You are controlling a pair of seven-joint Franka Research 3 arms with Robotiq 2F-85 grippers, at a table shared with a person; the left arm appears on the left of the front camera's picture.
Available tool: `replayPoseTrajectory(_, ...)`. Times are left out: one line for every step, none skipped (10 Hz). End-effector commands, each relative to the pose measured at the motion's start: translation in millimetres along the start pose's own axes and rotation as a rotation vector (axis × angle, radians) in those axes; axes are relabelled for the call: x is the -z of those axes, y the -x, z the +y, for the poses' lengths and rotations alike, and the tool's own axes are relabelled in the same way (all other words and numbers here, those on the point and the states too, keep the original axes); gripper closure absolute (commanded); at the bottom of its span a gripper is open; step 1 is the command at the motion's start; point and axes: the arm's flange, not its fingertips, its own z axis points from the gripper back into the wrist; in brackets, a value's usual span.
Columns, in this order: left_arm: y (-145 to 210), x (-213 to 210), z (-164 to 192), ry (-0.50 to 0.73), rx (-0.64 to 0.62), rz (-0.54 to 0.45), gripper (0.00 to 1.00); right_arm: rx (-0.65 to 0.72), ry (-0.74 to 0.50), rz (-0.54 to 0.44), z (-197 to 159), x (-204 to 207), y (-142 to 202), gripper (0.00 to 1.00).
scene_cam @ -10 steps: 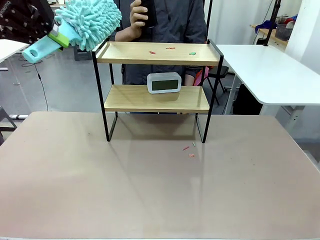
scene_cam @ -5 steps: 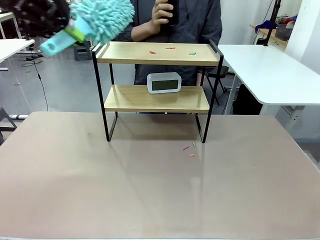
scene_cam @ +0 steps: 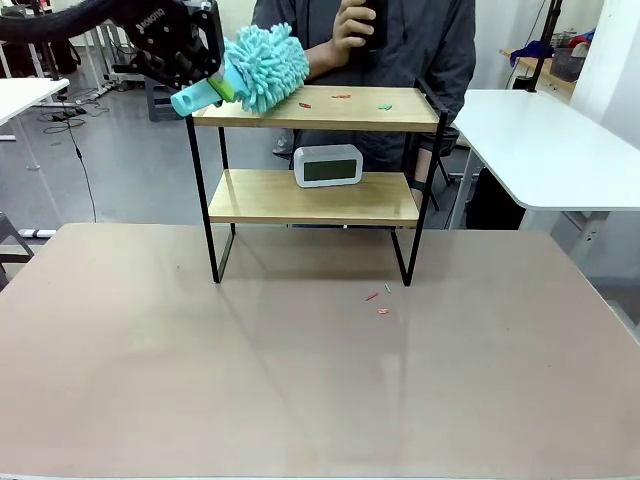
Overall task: Clean the shelf.
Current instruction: Clean the remaining tier of the Shelf with the Duster once objects are removed.
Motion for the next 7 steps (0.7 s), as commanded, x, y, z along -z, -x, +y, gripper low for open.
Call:
replayPoseTrajectory(-5, 1, -12, -0.026, -0.011, 0.045, 0.88, -0.024, -0.021, -0.01, 1, 0, -2, 0.0)
replayPoseTrajectory(-7, 9, -15, -0.034, -0.004, 0.062, 0.88, -0.024, -0.021, -0.01, 1, 0, -2, 0.0)
replayPoseTrajectory(-8, 16, -20, -0.038, 0.019, 0.076, 0.88, -0.024, -0.021, -0.01, 1, 0, -2, 0.0)
replayPoseTrajectory(-7, 24, -27, -0.014, 0.055, 0.096, 0.88, -0.024, -0.021, -0.01, 1, 0, -2, 0.0)
replayPoseTrajectory(-7, 30, -35, 0.008, 0.103, 0.117, 0.88, -0.024, -0.021, -0.01, 1, 0, -2, 0.0)
replayPoseTrajectory(-8, 34, -41, 0.04, 0.154, 0.158, 0.88, -0.024, -0.021, -0.01, 1, 0, -2, 0.0)
replayPoseTrajectory(-9, 38, -46, 0.053, 0.197, 0.199, 0.88, -0.024, -0.021, -0.01, 1, 0, -2, 0.0)
